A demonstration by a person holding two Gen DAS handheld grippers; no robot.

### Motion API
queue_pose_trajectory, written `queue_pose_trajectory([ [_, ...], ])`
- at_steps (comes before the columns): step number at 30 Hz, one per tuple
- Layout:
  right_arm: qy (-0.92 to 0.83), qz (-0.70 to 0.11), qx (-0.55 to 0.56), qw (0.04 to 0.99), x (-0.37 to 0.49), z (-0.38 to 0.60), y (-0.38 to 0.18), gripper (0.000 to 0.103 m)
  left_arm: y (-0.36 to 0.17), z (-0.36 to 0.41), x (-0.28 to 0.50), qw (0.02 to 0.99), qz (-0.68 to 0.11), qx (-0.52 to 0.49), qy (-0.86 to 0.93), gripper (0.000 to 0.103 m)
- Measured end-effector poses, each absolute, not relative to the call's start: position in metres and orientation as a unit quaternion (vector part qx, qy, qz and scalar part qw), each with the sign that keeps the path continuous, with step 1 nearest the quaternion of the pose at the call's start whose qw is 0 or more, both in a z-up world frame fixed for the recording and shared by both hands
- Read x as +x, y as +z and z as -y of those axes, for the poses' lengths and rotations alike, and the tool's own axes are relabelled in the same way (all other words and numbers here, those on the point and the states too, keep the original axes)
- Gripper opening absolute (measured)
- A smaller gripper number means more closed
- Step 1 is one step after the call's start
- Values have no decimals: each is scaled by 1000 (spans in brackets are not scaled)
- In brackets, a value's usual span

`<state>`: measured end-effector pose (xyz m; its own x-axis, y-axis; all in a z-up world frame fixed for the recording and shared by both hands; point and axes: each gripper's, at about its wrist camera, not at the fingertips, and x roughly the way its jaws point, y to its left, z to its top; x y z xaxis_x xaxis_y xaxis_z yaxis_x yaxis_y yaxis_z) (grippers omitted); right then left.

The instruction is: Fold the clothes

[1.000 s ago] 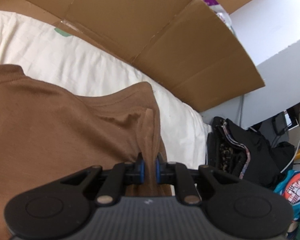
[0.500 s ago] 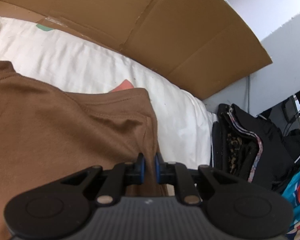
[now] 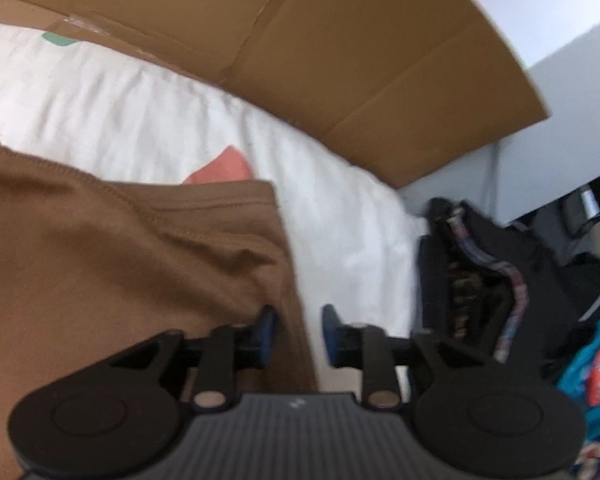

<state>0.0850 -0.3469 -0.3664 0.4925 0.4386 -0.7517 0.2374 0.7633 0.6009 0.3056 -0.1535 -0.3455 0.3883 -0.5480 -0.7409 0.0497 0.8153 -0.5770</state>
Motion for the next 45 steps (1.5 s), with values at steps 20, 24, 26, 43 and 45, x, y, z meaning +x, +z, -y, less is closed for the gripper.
queue_pose_trajectory([
  [20,78,-467,189,860,100,335,-320,13,-352,163,330,805,-545,-109,-208,20],
  [24,82,-472,159,863,116,326,-329,14,-359,172,332,802,-547,-105,-215,20],
  [26,78,-475,144,865,123,325,-334,14,-362,174,333,802,-547,-103,-216,20],
  [43,75,-507,125,849,119,331,-329,13,-319,145,328,815,-514,-90,-251,20],
  [45,88,-495,121,856,120,330,-317,13,-305,124,327,821,-508,-96,-243,20],
])
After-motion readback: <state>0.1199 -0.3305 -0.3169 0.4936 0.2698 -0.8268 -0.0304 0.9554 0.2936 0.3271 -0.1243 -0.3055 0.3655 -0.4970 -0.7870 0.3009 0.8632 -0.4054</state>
